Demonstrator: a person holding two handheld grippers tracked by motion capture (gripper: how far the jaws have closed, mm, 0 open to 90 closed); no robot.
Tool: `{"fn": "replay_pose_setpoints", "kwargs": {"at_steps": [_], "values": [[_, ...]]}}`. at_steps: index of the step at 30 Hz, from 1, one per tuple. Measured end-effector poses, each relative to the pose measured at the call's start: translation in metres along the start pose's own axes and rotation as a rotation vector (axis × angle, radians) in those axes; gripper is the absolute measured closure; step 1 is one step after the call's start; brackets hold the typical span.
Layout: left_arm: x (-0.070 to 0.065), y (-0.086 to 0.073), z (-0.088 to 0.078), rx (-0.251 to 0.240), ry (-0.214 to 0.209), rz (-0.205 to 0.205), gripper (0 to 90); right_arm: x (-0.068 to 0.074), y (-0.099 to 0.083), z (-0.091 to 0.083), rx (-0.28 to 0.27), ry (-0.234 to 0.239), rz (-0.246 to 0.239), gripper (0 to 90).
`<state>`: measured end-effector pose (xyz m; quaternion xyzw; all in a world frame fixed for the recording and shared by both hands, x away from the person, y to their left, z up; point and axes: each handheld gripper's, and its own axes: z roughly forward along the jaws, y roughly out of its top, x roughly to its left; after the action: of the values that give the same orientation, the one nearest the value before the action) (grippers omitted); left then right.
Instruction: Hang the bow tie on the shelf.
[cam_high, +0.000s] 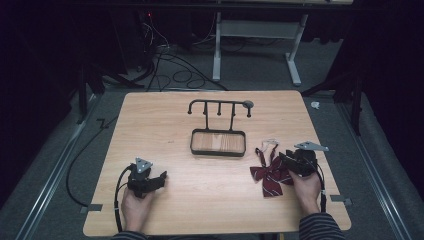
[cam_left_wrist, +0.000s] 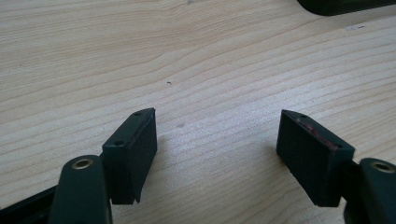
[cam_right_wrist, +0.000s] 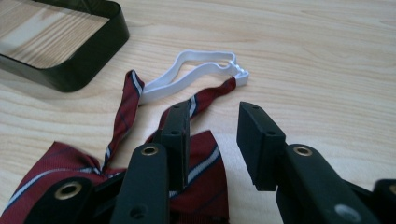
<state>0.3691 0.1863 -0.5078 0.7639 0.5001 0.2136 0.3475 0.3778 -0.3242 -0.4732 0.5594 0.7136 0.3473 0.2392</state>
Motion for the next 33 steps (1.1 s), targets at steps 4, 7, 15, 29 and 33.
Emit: {"fn": "replay_pose_setpoints", "kwargs": {"at_steps": [4, 7, 15, 29, 33], "values": [[0.0, 0.0, 0.0, 0.001, 0.001, 0.001, 29.5, 0.001, 0.007, 0.006, 0.007, 0.003, -0.002, 65.9], [0.0, 0.0, 0.0, 0.0, 0.0, 0.0, 29.5, 0.0, 0.01, 0.009, 0.011, 0.003, -0.001, 65.9], [0.0, 0.0, 0.0, 0.001, 0.0, 0.001, 29.6, -0.001, 0.021, 0.023, 0.035, -0.003, -0.003, 65.3], [0.0, 0.0, 0.0, 0.0, 0.0, 0.001, 29.6, -0.008, 0.037, 0.041, 0.061, -0.02, 0.039, 63.2], [0.0, 0.0, 0.0, 0.001, -0.001, 0.0, 29.6, -0.009, 0.041, 0.047, 0.074, -0.036, 0.046, 63.2]]}}
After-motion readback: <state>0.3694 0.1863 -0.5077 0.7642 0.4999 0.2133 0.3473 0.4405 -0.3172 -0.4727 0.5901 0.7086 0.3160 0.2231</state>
